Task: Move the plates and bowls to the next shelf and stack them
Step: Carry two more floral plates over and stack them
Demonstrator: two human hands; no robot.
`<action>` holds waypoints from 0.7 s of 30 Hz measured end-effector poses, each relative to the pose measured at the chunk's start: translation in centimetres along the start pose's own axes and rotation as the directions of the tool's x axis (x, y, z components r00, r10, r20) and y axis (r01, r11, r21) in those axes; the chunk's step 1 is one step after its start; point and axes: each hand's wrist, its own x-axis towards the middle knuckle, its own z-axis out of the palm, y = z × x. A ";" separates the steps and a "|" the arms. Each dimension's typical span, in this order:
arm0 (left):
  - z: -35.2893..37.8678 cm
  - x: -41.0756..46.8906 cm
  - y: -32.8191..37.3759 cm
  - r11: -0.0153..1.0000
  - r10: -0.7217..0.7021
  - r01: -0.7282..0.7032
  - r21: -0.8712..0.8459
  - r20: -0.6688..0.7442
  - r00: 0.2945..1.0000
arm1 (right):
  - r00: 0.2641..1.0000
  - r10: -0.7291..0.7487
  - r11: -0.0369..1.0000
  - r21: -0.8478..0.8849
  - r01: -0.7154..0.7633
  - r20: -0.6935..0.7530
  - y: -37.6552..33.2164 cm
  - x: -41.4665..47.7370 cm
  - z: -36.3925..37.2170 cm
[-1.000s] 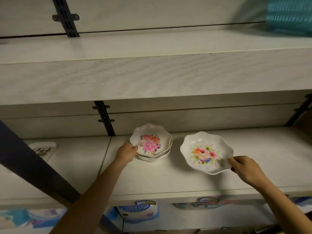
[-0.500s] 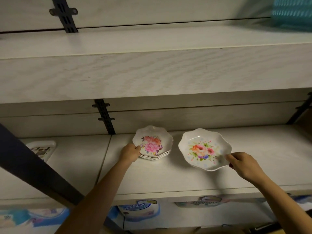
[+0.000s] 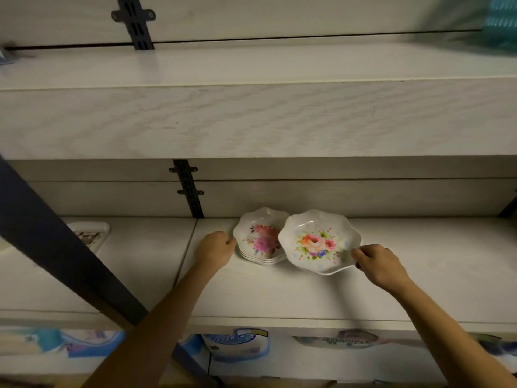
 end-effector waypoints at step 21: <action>-3.0 -5.8 -4.4 0.943 0.207 -0.180 0.279 -0.068 0.976 | 0.988 0.011 0.961 -0.274 0.033 0.157 -9.0 4.0 6.8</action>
